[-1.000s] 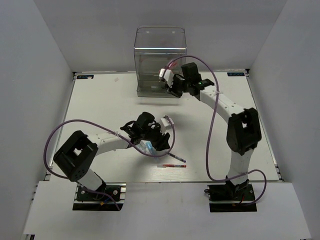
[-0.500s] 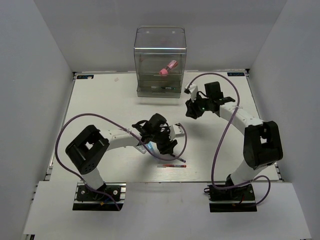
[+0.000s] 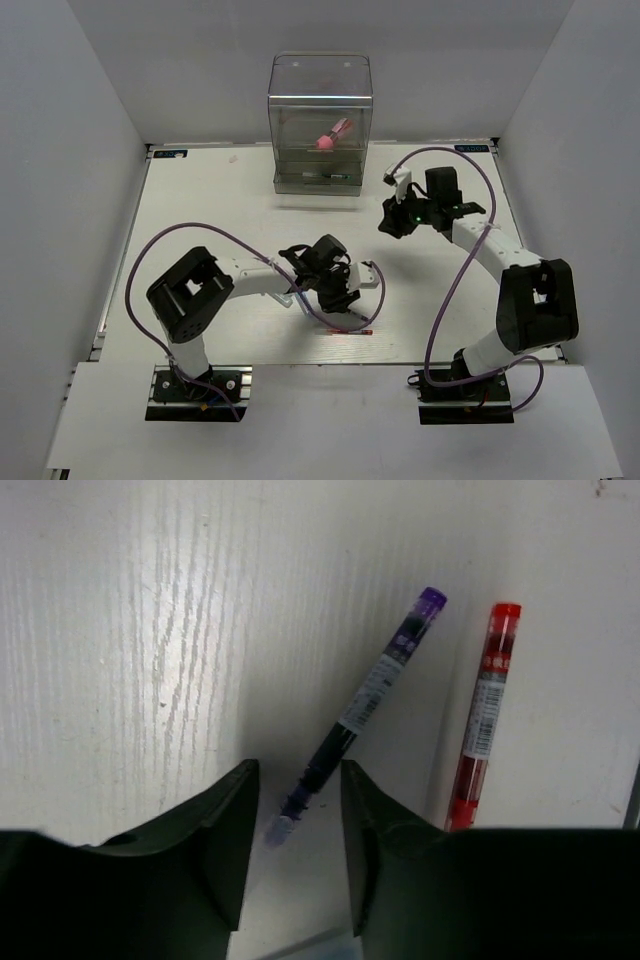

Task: Sort the stationery into containers
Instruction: Pick up the pen from the center of the board.

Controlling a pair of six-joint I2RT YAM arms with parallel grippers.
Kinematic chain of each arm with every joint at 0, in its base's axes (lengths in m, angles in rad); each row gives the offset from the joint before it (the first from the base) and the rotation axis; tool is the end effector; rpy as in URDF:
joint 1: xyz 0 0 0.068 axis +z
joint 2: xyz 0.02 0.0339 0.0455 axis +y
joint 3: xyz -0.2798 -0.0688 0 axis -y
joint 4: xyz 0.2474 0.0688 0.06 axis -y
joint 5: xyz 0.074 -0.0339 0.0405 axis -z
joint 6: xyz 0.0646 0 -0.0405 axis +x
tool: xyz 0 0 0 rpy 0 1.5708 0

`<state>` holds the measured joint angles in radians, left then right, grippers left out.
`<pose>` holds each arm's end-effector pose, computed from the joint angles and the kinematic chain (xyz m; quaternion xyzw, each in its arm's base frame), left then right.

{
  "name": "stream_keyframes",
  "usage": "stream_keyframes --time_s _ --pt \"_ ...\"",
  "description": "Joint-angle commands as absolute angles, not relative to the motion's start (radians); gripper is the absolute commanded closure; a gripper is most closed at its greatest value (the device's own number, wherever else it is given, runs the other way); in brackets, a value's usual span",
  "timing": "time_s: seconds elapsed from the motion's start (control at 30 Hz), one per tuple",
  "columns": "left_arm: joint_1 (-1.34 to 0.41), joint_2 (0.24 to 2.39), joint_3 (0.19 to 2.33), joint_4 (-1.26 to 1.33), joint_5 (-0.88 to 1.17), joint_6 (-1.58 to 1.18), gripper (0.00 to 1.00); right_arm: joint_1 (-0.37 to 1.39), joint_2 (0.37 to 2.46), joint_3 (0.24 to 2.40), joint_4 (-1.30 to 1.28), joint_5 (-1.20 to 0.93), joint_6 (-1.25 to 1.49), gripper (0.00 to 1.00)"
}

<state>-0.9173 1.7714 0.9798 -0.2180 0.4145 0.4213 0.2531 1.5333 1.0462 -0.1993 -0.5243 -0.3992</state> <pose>0.2001 -0.3041 0.1411 0.6281 0.7021 -0.2582 0.2142 0.3373 0.1206 0.2480 -0.3847 0.7914 0.2034 0.4293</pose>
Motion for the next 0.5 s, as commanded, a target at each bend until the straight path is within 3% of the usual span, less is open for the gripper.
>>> stream_keyframes --time_s 0.0,0.3,0.47 --pt "-0.934 1.810 1.028 -0.279 0.364 0.459 0.55 0.241 1.493 1.022 -0.160 -0.557 -0.364 0.53" --pt "-0.991 1.897 1.040 -0.291 0.207 0.473 0.66 0.219 1.439 0.966 -0.149 -0.564 -0.354 0.53" --pt "-1.000 1.922 1.031 -0.282 0.124 0.451 0.87 0.207 1.431 0.948 -0.144 -0.583 -0.347 0.53"
